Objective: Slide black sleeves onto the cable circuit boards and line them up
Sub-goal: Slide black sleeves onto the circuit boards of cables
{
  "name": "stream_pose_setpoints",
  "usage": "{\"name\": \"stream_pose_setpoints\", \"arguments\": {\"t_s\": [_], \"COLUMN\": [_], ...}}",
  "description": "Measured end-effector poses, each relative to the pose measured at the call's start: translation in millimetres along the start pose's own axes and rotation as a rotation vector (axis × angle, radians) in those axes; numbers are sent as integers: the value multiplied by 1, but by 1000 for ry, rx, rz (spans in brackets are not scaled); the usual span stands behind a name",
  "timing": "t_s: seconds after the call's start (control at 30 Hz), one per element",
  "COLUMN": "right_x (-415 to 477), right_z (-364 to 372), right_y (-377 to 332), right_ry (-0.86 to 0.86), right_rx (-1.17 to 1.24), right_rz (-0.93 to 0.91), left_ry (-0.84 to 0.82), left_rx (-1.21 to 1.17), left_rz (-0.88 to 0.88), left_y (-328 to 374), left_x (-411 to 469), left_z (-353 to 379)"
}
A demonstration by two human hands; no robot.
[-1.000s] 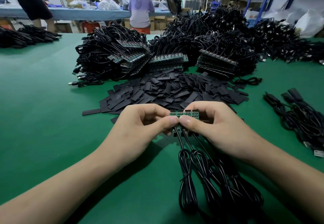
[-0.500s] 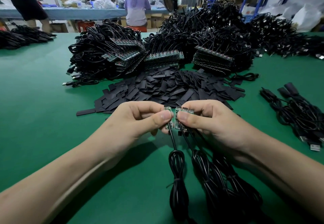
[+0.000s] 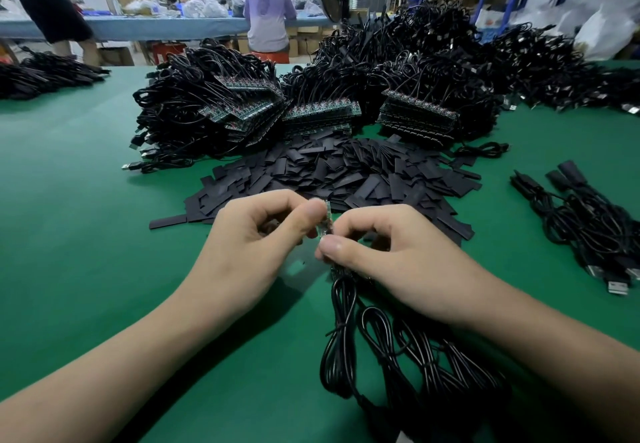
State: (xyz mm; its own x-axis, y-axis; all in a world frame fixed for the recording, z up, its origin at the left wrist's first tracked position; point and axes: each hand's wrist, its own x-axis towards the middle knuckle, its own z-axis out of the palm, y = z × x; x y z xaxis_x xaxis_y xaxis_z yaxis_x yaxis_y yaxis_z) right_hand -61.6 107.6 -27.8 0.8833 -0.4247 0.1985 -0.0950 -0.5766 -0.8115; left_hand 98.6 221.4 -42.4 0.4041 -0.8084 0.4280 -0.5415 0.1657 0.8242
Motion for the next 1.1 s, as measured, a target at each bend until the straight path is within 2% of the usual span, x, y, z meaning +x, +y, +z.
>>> {"name": "stream_pose_setpoints", "arguments": {"t_s": [0.17,0.27,0.37,0.47,0.57,0.7,0.83,0.93,1.03,1.1], "right_x": [-5,-6,-3,2,5,3,3,4,5,5], "right_z": [-12,-21,-33,-47,-59,-52,-34,-28,-26,-26], "right_y": [-10,-16,-17,-12,0,19,27,27,29,29], "right_ry": [-125,-146,-109,2,27,-15,14,43,153,221], "right_rx": [492,658,816,929,814,316,69,-127,-162,-103], "right_rz": [-7,-45,-31,48,194,299,284,208,150,121], "left_ry": [-8,-57,-110,-112,-123,-171,-196,-100,70,101], "left_rx": [269,468,679,800,848,883,970,1015,865,668], "left_rz": [64,71,156,195,239,304,443,563,512,409], "left_y": [0,-5,-13,-20,-25,-25,-25,-19,-8,1], "left_x": [6,19,35,50,61,71,72,71,67,58], "left_z": [-4,-6,-5,-3,0,-2,-6,-7,-6,-2]}}
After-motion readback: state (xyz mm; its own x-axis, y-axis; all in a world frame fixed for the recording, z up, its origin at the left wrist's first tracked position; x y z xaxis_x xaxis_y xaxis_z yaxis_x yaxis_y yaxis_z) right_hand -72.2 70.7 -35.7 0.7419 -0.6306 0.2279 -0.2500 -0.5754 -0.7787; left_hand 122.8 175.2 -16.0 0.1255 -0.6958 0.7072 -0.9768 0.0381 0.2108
